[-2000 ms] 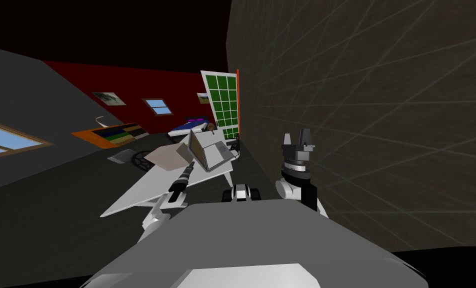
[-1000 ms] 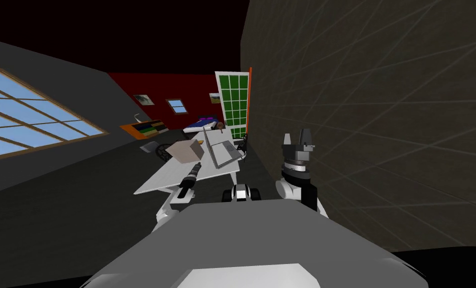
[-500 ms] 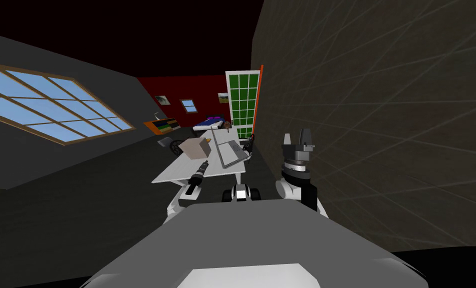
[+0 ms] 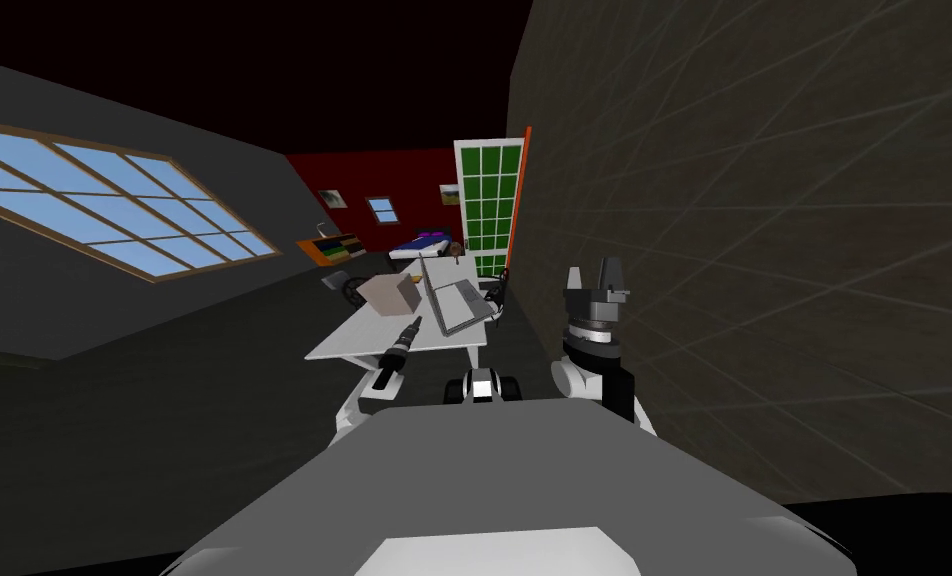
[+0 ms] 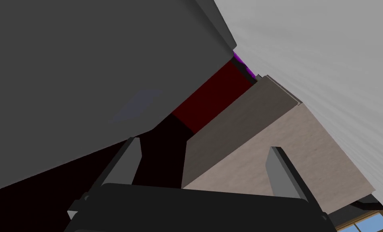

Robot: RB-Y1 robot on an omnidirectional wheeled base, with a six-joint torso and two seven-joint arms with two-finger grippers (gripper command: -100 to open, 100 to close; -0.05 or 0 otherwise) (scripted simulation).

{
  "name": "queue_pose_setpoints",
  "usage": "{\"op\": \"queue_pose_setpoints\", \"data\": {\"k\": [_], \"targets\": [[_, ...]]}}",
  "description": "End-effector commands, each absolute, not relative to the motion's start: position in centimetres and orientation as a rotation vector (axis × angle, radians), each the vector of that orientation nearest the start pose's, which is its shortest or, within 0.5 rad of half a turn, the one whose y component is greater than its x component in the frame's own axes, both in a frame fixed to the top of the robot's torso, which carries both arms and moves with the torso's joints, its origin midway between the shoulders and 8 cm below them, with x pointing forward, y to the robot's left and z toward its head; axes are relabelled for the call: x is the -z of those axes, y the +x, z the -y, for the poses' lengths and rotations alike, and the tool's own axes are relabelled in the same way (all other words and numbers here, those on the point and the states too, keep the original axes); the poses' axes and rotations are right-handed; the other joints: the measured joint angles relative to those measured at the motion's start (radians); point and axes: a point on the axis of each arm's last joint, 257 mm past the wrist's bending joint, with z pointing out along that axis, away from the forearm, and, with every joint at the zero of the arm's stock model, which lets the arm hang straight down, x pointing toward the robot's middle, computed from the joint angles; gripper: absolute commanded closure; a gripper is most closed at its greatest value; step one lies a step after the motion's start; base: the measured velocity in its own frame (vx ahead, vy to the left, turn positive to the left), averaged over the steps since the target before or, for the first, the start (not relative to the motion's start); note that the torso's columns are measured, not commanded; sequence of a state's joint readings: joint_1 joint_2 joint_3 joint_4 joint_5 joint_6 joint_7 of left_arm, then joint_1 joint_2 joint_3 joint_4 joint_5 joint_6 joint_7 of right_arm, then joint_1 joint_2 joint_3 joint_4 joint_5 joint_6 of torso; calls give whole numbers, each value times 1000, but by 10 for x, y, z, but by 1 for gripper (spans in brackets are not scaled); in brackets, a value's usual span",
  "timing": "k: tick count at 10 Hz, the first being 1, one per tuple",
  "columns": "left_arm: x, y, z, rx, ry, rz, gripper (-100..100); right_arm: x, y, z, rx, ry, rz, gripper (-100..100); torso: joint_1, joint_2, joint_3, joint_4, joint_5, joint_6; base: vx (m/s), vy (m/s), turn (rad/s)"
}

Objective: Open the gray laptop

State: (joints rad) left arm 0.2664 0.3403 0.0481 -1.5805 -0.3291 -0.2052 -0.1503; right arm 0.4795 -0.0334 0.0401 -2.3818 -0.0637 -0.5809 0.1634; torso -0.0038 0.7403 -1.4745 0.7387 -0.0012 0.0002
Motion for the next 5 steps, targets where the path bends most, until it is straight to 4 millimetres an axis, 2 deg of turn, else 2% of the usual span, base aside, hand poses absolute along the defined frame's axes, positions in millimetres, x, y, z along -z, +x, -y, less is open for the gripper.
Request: {"op": "queue_pose_setpoints", "data": {"k": [1,5], "targets": [[275,451,-363,525,-583,-1555,-100,-87,307,262,-1278,469,-490,0,3,-2,-1,0,1,0,-29,-179,50],[268,448,-371,464,-540,-1563,-100,-87,307,262,-1278,469,-490,0,5,-3,-2,-1,2,0,-18,-186,44]]}}
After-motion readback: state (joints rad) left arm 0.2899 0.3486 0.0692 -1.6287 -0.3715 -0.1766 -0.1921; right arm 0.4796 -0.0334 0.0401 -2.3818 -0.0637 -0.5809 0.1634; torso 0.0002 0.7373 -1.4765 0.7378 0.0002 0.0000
